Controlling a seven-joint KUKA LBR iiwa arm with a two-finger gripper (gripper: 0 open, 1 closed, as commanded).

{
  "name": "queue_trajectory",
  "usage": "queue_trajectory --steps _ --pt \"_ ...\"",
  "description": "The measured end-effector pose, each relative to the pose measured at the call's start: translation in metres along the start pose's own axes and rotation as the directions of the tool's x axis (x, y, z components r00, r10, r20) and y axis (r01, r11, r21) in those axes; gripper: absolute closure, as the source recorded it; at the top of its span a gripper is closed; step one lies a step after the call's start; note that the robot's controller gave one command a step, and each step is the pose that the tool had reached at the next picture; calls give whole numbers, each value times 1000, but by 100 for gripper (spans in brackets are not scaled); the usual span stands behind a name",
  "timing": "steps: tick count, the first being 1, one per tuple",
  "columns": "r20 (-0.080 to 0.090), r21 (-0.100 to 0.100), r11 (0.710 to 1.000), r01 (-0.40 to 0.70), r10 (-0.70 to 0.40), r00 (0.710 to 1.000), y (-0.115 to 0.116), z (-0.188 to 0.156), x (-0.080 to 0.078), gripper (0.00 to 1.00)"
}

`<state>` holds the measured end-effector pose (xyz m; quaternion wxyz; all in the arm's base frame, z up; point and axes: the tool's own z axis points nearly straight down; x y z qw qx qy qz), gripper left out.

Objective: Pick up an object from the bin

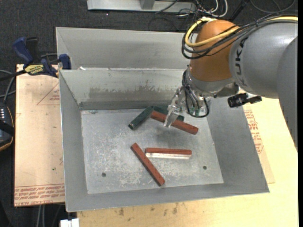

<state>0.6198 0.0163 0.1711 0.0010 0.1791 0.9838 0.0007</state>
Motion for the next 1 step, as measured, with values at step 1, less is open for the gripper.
queue_trajectory --steps 1 --pt "0 0 1000 0 0 1000 0 -6 0 100"
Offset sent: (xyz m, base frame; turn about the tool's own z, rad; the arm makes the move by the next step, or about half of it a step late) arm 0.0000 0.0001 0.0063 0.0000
